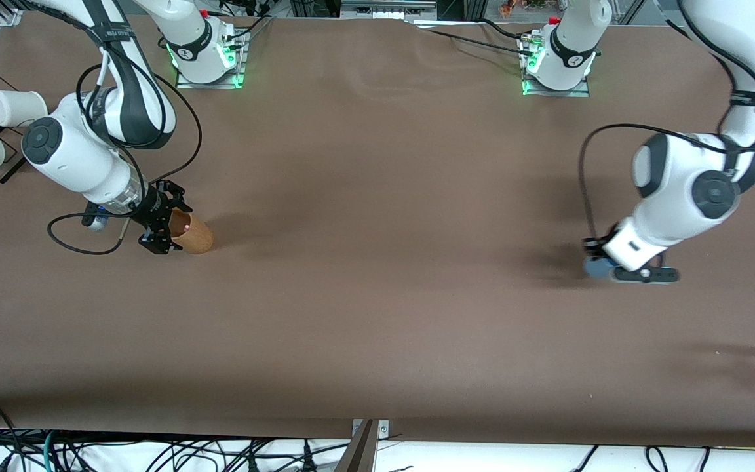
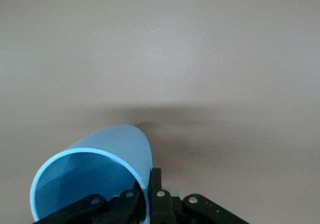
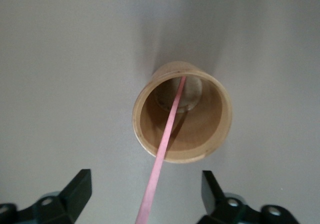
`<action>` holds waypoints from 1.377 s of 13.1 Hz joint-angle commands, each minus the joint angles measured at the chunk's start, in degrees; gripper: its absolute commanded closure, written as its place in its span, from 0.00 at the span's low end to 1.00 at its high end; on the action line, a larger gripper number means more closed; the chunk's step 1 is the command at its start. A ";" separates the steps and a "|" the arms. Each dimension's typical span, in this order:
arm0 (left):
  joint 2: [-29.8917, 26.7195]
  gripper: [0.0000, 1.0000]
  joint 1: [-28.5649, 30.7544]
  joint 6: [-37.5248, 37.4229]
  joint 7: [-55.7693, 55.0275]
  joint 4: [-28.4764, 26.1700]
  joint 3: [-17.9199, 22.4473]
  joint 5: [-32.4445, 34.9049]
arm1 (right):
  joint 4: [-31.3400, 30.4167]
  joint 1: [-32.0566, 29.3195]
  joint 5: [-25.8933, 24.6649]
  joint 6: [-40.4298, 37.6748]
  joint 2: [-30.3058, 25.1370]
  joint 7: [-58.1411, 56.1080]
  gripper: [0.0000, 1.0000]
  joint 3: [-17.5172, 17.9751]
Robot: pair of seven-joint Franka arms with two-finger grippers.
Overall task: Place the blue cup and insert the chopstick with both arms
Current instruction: 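Carry the blue cup to mid-table while the right gripper lifts the chopstick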
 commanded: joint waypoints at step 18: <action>32.67 1.00 -36.66 -6.02 -78.27 42.00 -0.62 0.75 | 12.58 0.34 0.84 -23.96 -4.93 1.25 1.00 1.66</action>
